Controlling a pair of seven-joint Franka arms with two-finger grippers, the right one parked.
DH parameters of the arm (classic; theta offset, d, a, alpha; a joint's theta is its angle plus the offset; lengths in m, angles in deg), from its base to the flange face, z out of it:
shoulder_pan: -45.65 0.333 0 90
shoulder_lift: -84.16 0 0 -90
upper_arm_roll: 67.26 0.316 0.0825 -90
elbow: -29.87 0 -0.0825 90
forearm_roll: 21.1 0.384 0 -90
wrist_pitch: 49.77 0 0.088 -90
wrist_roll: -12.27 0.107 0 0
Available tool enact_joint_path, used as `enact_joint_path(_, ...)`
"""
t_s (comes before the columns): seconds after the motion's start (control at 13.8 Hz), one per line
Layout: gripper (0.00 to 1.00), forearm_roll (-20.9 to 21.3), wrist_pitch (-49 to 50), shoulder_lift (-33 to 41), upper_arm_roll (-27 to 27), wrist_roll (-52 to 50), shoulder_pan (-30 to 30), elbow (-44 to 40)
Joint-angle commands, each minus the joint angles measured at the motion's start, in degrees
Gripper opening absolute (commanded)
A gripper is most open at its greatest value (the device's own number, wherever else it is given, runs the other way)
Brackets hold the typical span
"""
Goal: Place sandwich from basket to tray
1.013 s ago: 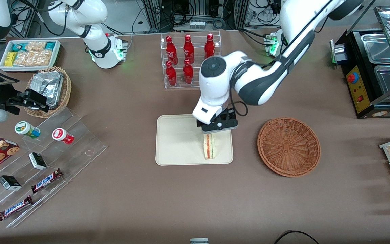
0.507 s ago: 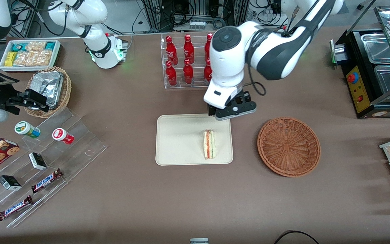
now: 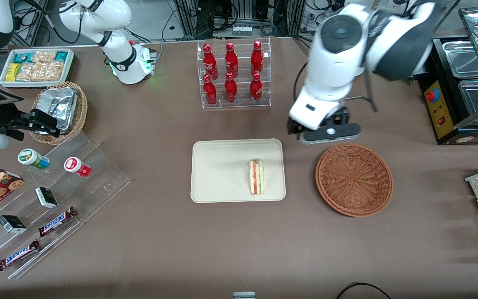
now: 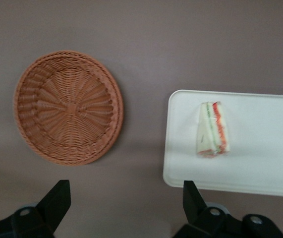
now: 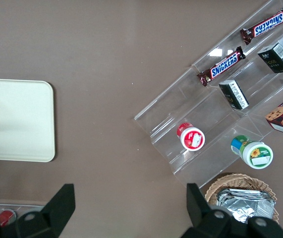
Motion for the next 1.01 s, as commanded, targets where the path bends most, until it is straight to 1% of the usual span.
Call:
enact_joint_path(0.0,1.0,-3.95,5.4,3.72,5.32,13.18,-0.29,0.05)
enact_joint_path(0.14,1.0,-6.33,7.52,5.47,9.01,20.67,0.49,0.22)
enact_joint_path(0.22,1.0,-6.77,8.83,6.18,10.33,23.57,1.19,0.22)
enact_joint_path(0.36,1.0,-6.78,10.95,7.41,12.53,28.67,3.04,0.13)
enact_joint_path(0.51,1.0,-6.6,13.23,8.29,14.64,31.41,4.79,0.22)
enact_joint_path(0.65,1.0,-6.6,14.81,9.26,15.0,33.96,7.95,0.49)
enact_joint_path(0.8,1.0,-5.81,16.49,9.26,15.09,35.29,9.19,0.83)
enact_joint_path(0.94,1.0,-6.42,17.19,9.26,15.18,35.47,9.81,1.63)
